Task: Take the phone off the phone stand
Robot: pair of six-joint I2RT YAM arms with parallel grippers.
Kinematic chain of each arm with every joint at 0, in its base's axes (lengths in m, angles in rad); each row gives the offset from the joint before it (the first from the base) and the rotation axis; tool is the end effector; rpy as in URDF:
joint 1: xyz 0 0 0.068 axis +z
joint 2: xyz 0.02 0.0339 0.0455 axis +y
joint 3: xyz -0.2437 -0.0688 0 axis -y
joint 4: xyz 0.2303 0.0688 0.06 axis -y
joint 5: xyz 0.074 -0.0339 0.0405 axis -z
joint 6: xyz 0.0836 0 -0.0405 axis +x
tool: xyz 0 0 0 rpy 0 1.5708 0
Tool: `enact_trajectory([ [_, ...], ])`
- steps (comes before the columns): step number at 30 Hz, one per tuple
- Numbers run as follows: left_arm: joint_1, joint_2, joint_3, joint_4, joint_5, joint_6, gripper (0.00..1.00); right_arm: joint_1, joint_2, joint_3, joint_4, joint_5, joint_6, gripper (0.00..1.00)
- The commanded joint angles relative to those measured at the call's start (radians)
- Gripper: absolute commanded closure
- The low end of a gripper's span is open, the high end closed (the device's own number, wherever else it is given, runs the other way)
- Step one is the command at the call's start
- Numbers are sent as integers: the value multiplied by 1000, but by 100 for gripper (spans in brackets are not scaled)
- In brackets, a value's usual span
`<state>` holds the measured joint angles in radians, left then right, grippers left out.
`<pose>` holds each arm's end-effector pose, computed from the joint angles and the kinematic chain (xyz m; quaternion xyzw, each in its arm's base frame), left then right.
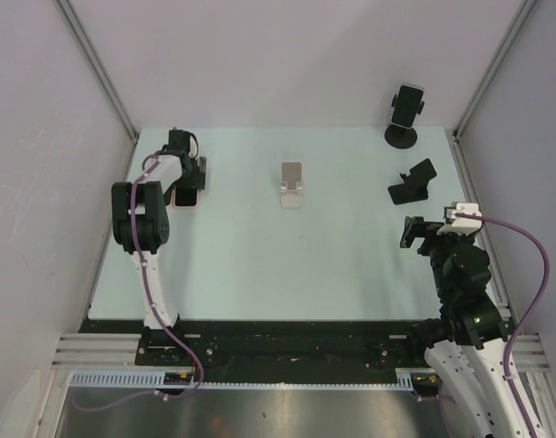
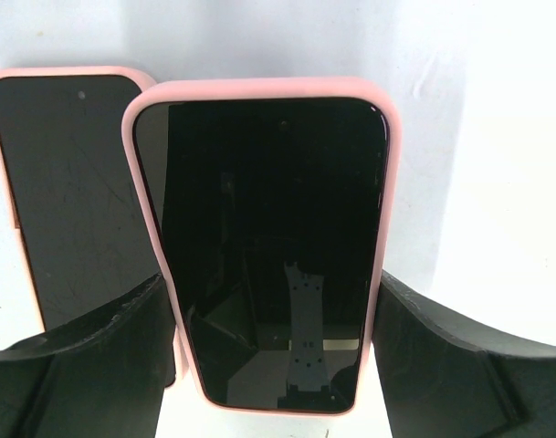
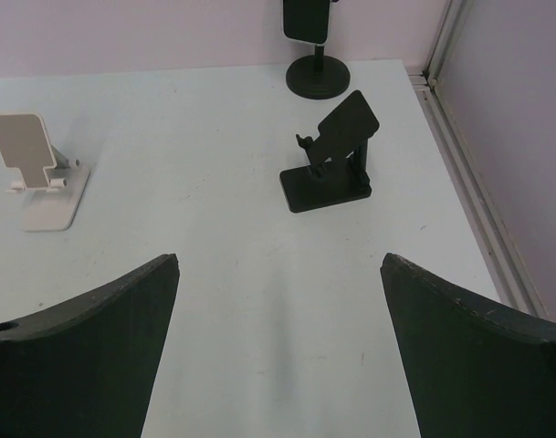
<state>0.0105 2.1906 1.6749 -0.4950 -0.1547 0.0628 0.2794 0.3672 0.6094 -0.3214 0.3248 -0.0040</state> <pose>0.4745 0.0179 0.1178 0.0037 0.9584 0.0843 0.2727 0.1558 0.0170 0.3023 0.0062 0.7331 -0.0257 0.6796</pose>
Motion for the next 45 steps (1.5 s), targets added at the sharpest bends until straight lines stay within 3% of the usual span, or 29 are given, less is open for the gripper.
enact_trajectory([
  [1, 17, 9, 31, 15, -42, 60, 43, -2, -5, 1, 44, -3, -4, 2],
  [4, 19, 6, 29, 16, -36, 58, 36, 0, -4, 0, 41, -6, -2, 2],
  [14, 16, -9, 25, 15, -9, 51, 31, -2, -5, 0, 45, -10, -1, 2],
  [20, 17, -8, 16, 16, -8, 48, 21, 0, -10, 0, 44, -12, -1, 2],
  [34, 17, -29, 11, 16, -6, 42, 11, 3, -10, 0, 45, -13, -1, 2],
  [45, 16, -38, 8, 16, -14, 37, 11, 4, -10, -2, 48, -15, -1, 2],
])
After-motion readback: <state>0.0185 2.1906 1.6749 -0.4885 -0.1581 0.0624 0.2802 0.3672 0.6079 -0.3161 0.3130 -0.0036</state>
